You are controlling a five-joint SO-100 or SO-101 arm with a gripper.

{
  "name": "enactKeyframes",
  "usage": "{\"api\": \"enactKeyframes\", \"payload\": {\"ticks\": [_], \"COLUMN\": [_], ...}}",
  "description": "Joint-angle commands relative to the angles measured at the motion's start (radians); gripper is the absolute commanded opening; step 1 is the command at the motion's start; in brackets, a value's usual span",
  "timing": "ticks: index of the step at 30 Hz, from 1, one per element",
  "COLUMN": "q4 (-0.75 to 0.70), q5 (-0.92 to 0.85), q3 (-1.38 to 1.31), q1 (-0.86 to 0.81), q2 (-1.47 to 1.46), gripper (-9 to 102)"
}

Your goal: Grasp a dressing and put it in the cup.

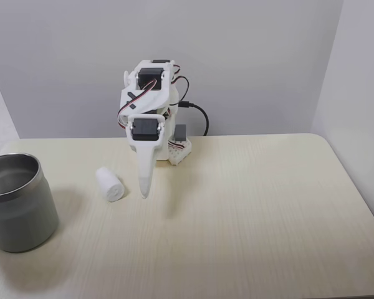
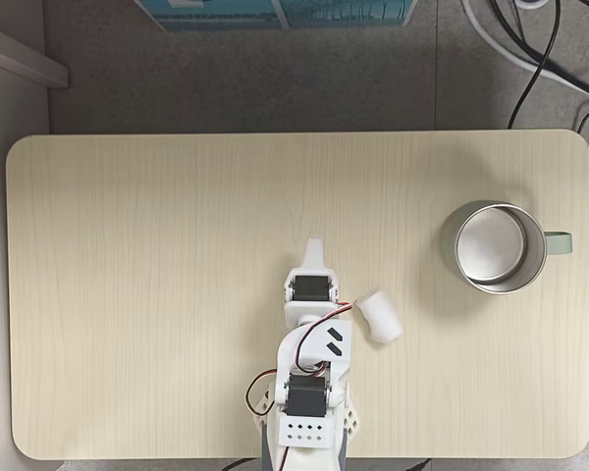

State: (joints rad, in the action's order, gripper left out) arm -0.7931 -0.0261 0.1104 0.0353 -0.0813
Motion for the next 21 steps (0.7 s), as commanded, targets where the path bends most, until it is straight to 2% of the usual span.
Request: {"api": "enactKeyframes", "payload": {"ticks": [1, 14, 21], "q4": [0.012, -0.011, -0.187], "q5": [0.006, 0.012, 0.008], "q3": [0.003, 0.017, 0.278], "q1": [-0.011, -0.015, -0.071], "q2": [-0.005, -0.006, 0.006], "gripper": [0, 0, 0]}}
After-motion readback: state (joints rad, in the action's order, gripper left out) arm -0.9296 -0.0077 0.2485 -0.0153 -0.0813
